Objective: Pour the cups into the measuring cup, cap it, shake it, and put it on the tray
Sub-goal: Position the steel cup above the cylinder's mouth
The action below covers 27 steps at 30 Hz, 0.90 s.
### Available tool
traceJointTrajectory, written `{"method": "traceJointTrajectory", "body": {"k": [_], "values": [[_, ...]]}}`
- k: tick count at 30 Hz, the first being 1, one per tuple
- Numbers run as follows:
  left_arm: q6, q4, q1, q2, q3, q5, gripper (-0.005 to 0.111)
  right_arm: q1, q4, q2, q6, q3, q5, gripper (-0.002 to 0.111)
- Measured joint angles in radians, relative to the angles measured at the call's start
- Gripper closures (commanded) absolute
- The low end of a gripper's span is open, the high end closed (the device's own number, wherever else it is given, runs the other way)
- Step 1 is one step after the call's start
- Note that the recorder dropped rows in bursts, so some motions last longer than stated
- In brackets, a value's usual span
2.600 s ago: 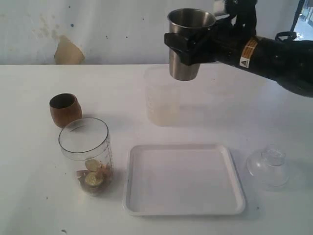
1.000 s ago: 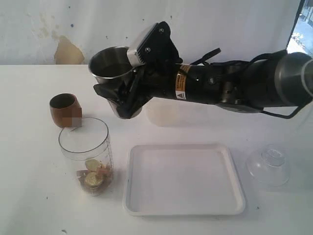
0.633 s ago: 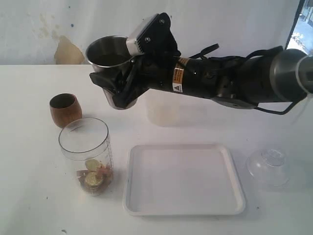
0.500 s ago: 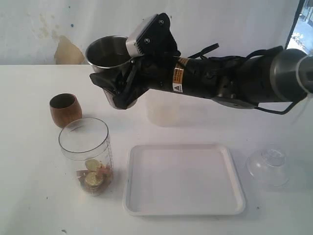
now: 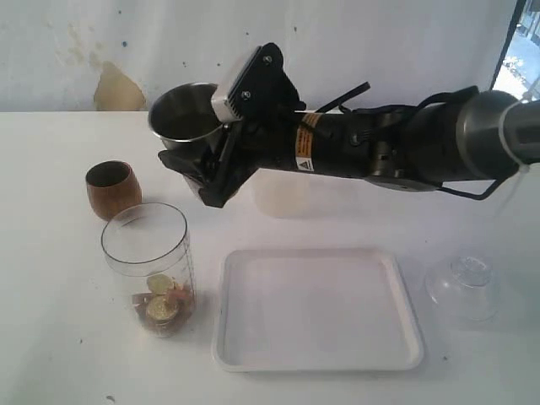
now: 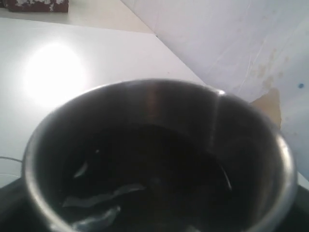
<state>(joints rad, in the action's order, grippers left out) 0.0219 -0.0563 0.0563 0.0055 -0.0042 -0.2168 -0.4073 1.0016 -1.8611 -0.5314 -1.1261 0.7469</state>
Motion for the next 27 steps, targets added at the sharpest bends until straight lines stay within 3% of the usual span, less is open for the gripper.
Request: {"method": "traceJointTrajectory", "body": {"k": [27], "values": [[0.0,0.0,0.0,0.0,0.0,0.0,0.107,0.0,0.002,-0.049,0.025,-0.002,0.1,0.108]]}}
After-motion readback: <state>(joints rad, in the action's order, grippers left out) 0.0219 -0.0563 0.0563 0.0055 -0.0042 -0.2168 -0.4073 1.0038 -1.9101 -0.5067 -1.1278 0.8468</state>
